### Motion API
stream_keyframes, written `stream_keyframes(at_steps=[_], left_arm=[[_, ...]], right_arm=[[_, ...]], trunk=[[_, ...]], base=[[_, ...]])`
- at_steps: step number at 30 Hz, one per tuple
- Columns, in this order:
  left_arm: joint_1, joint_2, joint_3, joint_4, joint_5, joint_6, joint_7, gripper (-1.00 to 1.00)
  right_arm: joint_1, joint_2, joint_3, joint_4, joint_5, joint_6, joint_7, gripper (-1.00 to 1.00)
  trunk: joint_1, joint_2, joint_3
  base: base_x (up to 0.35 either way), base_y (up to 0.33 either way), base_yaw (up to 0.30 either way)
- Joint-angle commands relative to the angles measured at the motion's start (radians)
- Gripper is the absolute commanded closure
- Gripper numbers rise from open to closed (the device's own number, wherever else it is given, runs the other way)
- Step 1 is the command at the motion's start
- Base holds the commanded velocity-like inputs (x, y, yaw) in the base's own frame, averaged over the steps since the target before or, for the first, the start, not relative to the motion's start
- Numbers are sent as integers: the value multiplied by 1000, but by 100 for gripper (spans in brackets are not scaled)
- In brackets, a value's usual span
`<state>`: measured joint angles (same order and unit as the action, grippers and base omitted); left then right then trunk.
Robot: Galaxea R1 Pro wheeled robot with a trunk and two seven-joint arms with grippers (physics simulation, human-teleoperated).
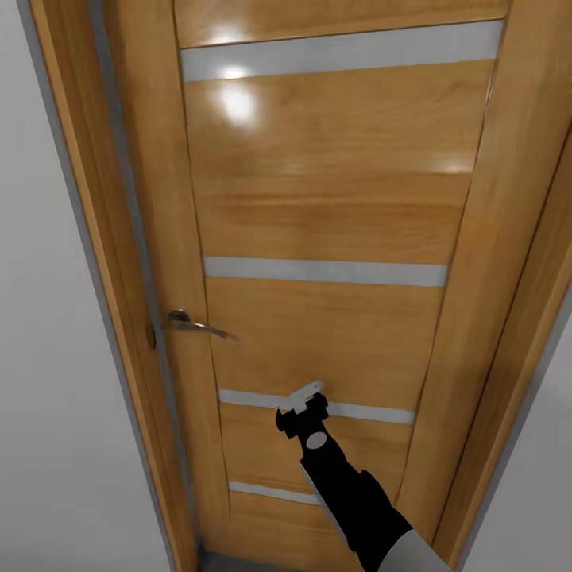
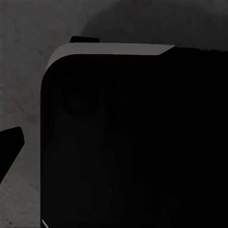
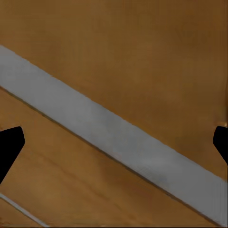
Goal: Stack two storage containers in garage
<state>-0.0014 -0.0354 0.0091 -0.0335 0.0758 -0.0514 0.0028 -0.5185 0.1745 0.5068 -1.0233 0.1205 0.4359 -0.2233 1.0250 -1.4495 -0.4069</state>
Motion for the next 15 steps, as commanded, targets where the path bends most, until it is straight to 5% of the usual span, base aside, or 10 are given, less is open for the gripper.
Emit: stream_keyframes(at_steps=[1,15], left_arm=[[0,-1,0,0,8,-2,0,-100],[0,-1,0,0,8,-2,0,-100]], right_arm=[[-19,0,1,26,9,8,-2,-100],[-208,0,-1,289,3,-6,-78,-100]], trunk=[[0,-1,-1],[0,-1,-1]], base=[[0,0,0],[0,0,0]])
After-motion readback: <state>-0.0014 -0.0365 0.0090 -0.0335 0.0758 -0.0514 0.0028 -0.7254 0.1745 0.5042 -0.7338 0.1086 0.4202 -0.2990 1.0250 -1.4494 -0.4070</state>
